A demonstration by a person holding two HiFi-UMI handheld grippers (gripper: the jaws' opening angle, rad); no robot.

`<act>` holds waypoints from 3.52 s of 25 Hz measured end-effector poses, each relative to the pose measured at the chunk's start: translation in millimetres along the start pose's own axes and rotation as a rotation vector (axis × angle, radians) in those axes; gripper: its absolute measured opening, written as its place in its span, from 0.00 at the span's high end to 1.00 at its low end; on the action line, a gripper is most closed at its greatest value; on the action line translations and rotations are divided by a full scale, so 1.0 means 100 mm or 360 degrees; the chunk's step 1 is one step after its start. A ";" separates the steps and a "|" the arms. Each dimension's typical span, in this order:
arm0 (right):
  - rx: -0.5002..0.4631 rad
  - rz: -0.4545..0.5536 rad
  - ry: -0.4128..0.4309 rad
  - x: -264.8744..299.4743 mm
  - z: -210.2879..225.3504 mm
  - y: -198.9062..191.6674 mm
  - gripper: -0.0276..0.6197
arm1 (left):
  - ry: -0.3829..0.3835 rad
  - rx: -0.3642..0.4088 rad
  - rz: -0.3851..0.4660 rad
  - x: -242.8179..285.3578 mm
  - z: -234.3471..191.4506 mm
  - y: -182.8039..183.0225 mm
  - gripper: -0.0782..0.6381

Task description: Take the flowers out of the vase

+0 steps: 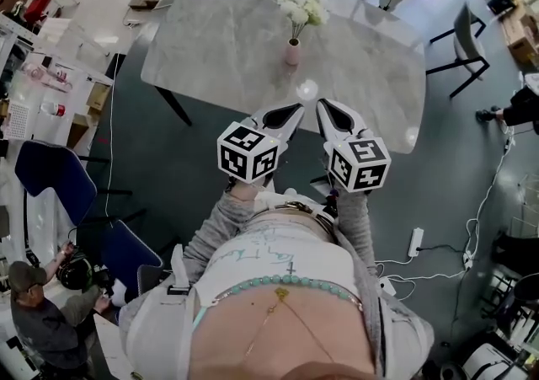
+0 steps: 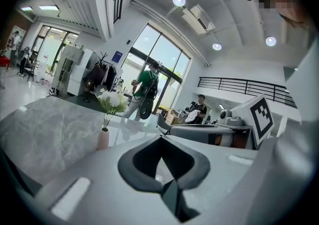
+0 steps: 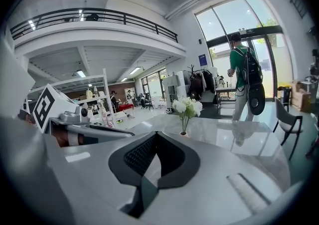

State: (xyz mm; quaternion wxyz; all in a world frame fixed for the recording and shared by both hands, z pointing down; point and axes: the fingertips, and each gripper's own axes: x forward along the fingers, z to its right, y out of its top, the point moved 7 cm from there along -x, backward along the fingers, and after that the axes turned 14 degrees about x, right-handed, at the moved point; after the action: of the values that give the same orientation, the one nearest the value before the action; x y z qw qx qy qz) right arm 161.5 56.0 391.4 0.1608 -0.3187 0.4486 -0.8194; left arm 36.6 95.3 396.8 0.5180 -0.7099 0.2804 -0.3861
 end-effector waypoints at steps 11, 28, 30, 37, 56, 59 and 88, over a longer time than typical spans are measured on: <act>0.0055 0.0064 -0.0113 0.59 -0.05 0.22 0.91 | -0.0142 0.0068 -0.0048 0.11 -0.64 0.13 0.89; 0.0073 0.0047 -0.0193 0.97 -0.09 0.29 0.91 | -0.0183 0.0026 -0.0077 0.07 -1.10 0.07 0.89; 0.0067 0.0045 -0.0180 1.00 -0.03 0.36 0.91 | -0.0166 0.0017 -0.0073 0.12 -1.12 0.10 0.89; 0.0045 0.0005 -0.0103 1.29 0.14 0.54 0.91 | -0.0114 -0.0004 -0.0059 0.36 -1.33 0.21 0.89; 0.0062 -0.0026 0.0018 1.54 0.89 1.04 0.91 | 0.0096 -0.0003 -0.0107 0.98 -1.57 0.49 0.89; 0.0067 -0.0031 0.0044 1.55 0.93 1.05 0.91 | 0.0130 -0.0018 -0.0121 1.01 -1.56 0.46 0.89; 0.0231 0.0044 -0.0218 1.73 1.14 1.04 0.91 | -0.0083 0.0003 -0.0281 1.27 -2.12 0.36 0.89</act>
State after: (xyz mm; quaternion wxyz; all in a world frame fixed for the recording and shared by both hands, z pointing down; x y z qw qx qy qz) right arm 106.7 -168.1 414.5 0.2250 -0.3552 0.3804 -0.8237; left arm -71.7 -127.1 430.4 0.4896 -0.7413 0.2027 -0.4119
